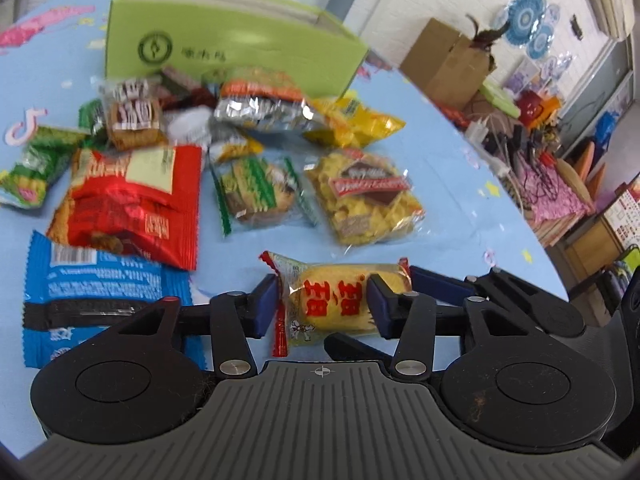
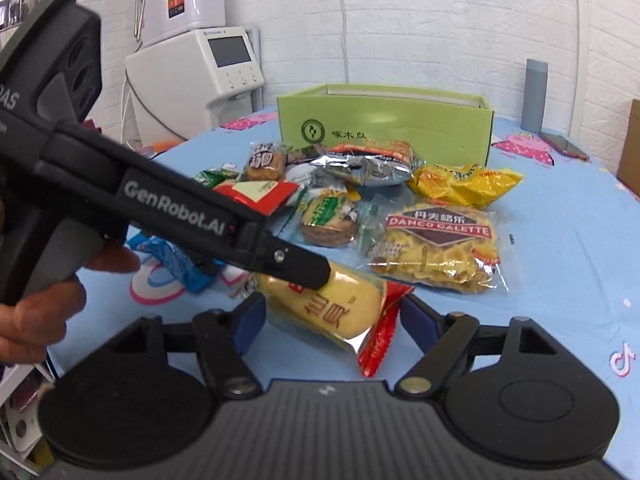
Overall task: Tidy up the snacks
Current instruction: 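Carry the Wangwang pack into the green box and open the left gripper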
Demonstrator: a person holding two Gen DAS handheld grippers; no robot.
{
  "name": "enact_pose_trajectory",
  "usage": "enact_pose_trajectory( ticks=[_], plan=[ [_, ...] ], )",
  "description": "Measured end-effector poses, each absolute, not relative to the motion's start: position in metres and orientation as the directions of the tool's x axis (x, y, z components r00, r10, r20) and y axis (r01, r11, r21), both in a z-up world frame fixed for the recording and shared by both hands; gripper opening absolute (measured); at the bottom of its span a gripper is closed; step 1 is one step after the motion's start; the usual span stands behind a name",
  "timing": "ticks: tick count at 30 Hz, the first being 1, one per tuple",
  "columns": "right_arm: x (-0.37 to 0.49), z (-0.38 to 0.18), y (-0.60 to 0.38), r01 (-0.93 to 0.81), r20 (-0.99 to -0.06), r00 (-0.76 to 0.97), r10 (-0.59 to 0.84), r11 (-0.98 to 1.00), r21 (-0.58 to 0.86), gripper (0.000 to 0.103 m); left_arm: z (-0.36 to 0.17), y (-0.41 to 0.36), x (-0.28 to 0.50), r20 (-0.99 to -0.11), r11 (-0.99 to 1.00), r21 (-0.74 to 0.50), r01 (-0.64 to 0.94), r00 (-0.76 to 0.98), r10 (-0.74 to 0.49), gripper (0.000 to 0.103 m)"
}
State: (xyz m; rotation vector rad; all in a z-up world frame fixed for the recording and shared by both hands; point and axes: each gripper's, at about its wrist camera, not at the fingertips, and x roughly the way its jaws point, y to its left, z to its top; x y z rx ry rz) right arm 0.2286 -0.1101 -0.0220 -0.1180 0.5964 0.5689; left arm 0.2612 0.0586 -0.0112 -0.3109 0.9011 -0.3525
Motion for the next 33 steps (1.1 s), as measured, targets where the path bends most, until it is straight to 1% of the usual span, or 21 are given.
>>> enact_pose_trajectory(
  ticks=[2, 3, 4, 6, 8, 9, 11, 13, 14, 16, 17, 18, 21, 24, 29, 33],
  plan=[
    [0.232, -0.027, -0.113, -0.536, -0.584, 0.664, 0.468, 0.842, 0.066, 0.086, -0.012, 0.063, 0.258, -0.695, 0.894, -0.413, 0.171, 0.576, -0.431, 0.04],
    [0.231, -0.027, -0.115, -0.536, -0.585, 0.66, 0.471, 0.841, 0.072, 0.088, -0.011, 0.065, 0.255, -0.691, 0.894, -0.415, 0.169, 0.58, -0.431, 0.047],
    [0.229, -0.026, -0.118, -0.532, -0.58, 0.662, 0.474, 0.843, 0.082, 0.095, -0.01, 0.069, 0.251, -0.685, 0.896, -0.415, 0.158, 0.594, -0.422, 0.057],
    [0.223, -0.022, -0.125, -0.522, -0.556, 0.673, 0.488, 0.846, 0.11, 0.094, -0.008, 0.073, 0.246, -0.676, 0.905, -0.398, 0.152, 0.618, -0.401, 0.063],
    [0.223, -0.021, -0.124, -0.525, -0.549, 0.674, 0.495, 0.843, 0.115, 0.094, -0.009, 0.071, 0.249, -0.689, 0.914, -0.376, 0.154, 0.613, -0.387, 0.061],
    [0.224, -0.022, -0.122, -0.527, -0.552, 0.676, 0.488, 0.844, 0.102, 0.094, -0.01, 0.068, 0.251, -0.698, 0.915, -0.373, 0.152, 0.604, -0.384, 0.056],
    [0.225, -0.023, -0.118, -0.526, -0.565, 0.682, 0.464, 0.848, 0.063, 0.093, -0.012, 0.063, 0.252, -0.699, 0.915, -0.367, 0.167, 0.6, -0.389, 0.052],
    [0.225, -0.023, -0.117, -0.528, -0.563, 0.685, 0.461, 0.848, 0.052, 0.087, -0.013, 0.061, 0.251, -0.694, 0.915, -0.361, 0.178, 0.604, -0.391, 0.044],
    [0.225, -0.024, -0.117, -0.533, -0.562, 0.68, 0.47, 0.844, 0.06, 0.083, -0.014, 0.06, 0.25, -0.69, 0.915, -0.36, 0.182, 0.608, -0.393, 0.043],
    [0.228, -0.033, -0.112, -0.541, -0.572, 0.668, 0.476, 0.839, 0.066, 0.083, -0.016, 0.061, 0.251, -0.678, 0.898, -0.395, 0.193, 0.598, -0.427, 0.025],
    [0.225, -0.035, -0.107, -0.538, -0.568, 0.685, 0.456, 0.843, 0.028, 0.082, -0.018, 0.063, 0.251, -0.671, 0.882, -0.433, 0.184, 0.588, -0.452, 0.024],
    [0.223, -0.035, -0.103, -0.536, -0.568, 0.692, 0.446, 0.844, 0.01, 0.082, -0.018, 0.064, 0.249, -0.667, 0.881, -0.439, 0.178, 0.592, -0.452, 0.023],
    [0.227, -0.029, -0.107, -0.531, -0.57, 0.676, 0.467, 0.845, 0.064, 0.081, -0.014, 0.065, 0.25, -0.666, 0.877, -0.457, 0.147, 0.597, -0.447, 0.021],
    [0.23, -0.02, -0.109, -0.522, -0.556, 0.692, 0.461, 0.851, 0.056, 0.081, -0.003, 0.064, 0.259, -0.648, 0.865, -0.479, 0.15, 0.603, -0.464, 0.02],
    [0.242, 0.007, -0.114, -0.511, -0.505, 0.731, 0.459, 0.859, 0.042, 0.084, 0.028, 0.061, 0.277, -0.608, 0.862, -0.471, 0.188, 0.638, -0.472, 0.021],
    [0.277, 0.033, -0.114, -0.521, -0.463, 0.754, 0.465, 0.853, 0.008, 0.084, 0.057, 0.064, 0.315, -0.576, 0.863, -0.462, 0.205, 0.67, -0.468, 0.021]
  ],
)
